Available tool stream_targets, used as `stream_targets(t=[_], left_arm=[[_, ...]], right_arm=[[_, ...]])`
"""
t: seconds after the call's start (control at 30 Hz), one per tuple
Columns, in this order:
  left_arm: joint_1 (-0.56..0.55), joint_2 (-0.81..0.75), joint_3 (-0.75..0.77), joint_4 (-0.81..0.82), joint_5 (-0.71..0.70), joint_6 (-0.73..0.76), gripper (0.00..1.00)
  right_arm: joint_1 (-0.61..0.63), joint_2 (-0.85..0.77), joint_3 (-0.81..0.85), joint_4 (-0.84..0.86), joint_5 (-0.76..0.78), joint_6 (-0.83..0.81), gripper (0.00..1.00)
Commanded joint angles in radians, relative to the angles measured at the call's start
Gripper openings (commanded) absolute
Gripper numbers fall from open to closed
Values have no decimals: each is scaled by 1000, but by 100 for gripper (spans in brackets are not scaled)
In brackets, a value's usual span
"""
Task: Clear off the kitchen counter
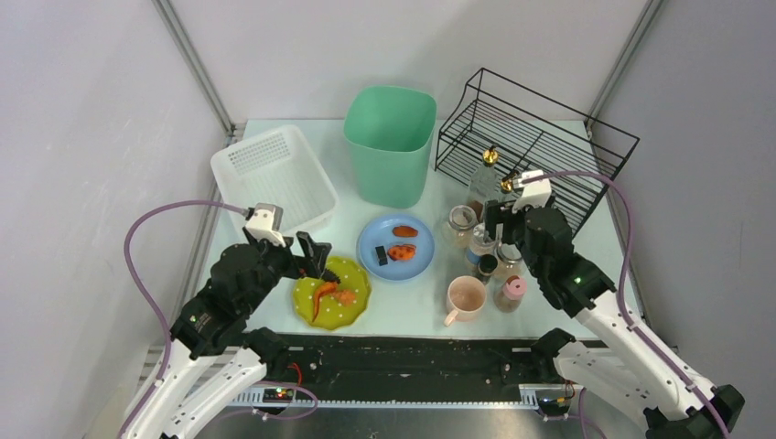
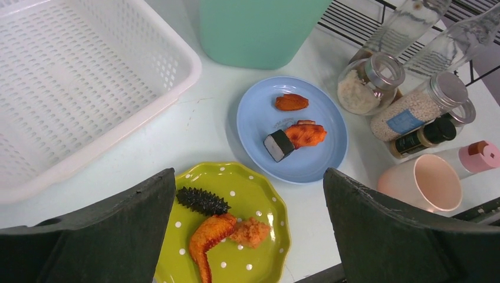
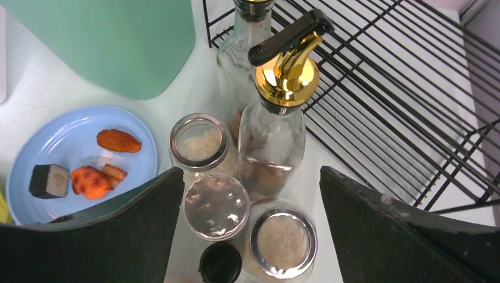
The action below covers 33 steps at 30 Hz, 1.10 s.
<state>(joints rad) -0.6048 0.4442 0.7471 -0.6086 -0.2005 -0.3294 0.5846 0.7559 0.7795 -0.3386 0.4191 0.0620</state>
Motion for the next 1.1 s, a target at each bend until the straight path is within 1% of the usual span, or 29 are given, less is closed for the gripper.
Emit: stream_targets(t=[0.0,0.23,0.37,0.4,0.5,0.83,1.07], left_arm=[[-3,-5,-3,1,-34,29,98],[-3,0,-1,-15,-65,32,98],[-4,16,7,-27,-73,30,98],[-4,17,7,-28,-73,30,98],[-4,19,7,-29,-72,31,98],[-3,33,7,-32,-69,37,98],[-3,38,5,-33,-64,36,98]], right_arm=[[-29,24,-28,209,-49,-109,89],[-131,98,-44,291,-127,-97,87],[-160,129,-51,326,-143,-100,85],[-167,135,-58,358,-145,-101,85],[-175,142,-78,416,-167,-105,85],[-196,175,-135,492,-180,-83,80],[-213,165,-172,527,-158,-68,73]])
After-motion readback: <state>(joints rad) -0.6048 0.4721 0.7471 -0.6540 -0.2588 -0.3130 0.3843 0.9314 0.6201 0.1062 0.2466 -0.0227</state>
